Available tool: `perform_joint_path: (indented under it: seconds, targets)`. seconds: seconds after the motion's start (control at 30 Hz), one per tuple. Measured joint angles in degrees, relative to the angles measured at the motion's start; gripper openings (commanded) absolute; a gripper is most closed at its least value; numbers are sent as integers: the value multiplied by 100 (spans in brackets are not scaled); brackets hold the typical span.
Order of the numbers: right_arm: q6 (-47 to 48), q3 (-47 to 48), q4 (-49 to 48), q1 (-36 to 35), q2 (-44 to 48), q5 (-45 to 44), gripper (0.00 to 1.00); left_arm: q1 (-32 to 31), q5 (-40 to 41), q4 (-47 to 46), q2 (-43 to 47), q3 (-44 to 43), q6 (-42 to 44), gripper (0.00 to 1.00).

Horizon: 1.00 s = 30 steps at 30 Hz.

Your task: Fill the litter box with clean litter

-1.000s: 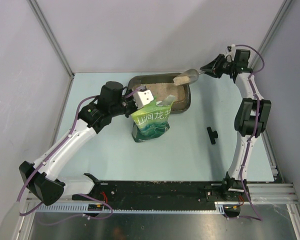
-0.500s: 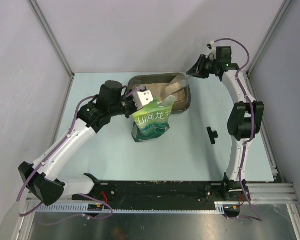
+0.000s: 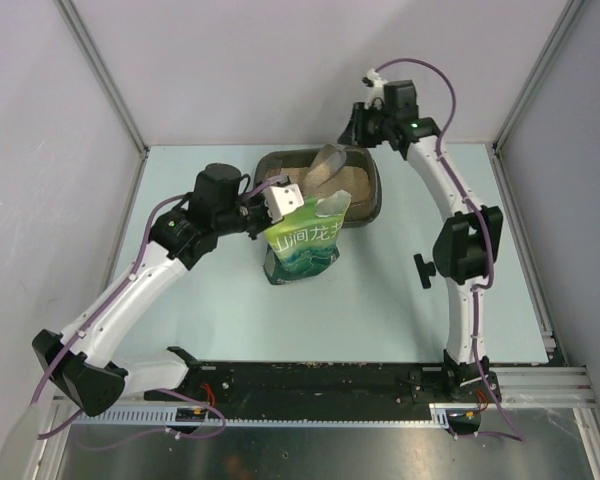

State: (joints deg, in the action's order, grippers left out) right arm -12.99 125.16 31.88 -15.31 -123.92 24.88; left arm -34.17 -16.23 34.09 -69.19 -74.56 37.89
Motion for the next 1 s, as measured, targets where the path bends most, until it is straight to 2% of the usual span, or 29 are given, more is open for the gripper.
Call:
perform_joint_path:
  seconds: [0.1, 0.23, 0.53, 0.77, 1.0]
  targets:
    - [317, 538, -72, -378, -267, -444, 0, 0, -48, -2, 50, 76, 0, 0]
    - [671, 717, -286, -713, -444, -855, 0, 0, -81, -4, 118, 131, -15, 0]
    - [1641, 673, -317, -490, -385, -1147, 0, 0, -103, -4, 151, 151, -39, 0]
    - [2404, -437, -72, -356, 898, -861, 0, 0, -114, -7, 149, 151, -44, 0]
    - [2109, -470, 94, -52, 2076, -24, 0, 0, -155, -15, 120, 149, -116, 0]
